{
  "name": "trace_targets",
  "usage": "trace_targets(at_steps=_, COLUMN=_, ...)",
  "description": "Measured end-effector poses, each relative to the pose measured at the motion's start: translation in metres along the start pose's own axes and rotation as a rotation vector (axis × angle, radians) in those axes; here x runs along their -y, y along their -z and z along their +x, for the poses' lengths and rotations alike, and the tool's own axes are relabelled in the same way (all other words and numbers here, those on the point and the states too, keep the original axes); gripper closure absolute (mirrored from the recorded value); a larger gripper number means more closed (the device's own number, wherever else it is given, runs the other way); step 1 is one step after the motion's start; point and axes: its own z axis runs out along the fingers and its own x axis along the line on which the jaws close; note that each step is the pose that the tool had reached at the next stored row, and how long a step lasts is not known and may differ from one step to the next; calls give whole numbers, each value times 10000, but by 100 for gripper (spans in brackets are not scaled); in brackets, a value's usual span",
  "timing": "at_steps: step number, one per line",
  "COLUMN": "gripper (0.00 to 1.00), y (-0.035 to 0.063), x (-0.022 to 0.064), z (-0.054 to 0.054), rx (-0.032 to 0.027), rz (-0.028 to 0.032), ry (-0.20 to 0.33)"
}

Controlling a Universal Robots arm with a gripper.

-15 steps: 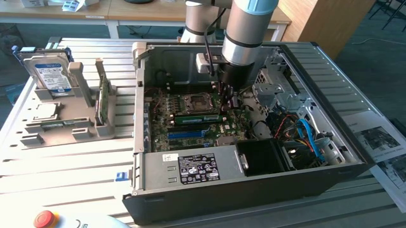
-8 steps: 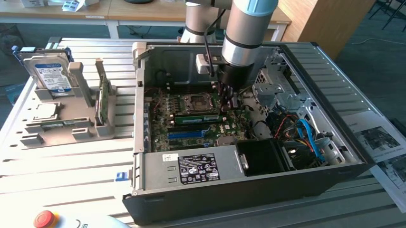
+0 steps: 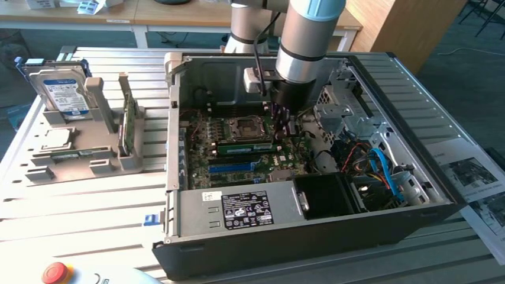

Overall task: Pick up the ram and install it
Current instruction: 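Press down the ram until it locks into place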

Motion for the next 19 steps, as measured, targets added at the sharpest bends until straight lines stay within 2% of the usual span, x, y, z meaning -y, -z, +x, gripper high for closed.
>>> trace_targets(at_steps=19, gripper=90, y=-37, x=1, z=-1, rx=-1, rz=0, ry=1)
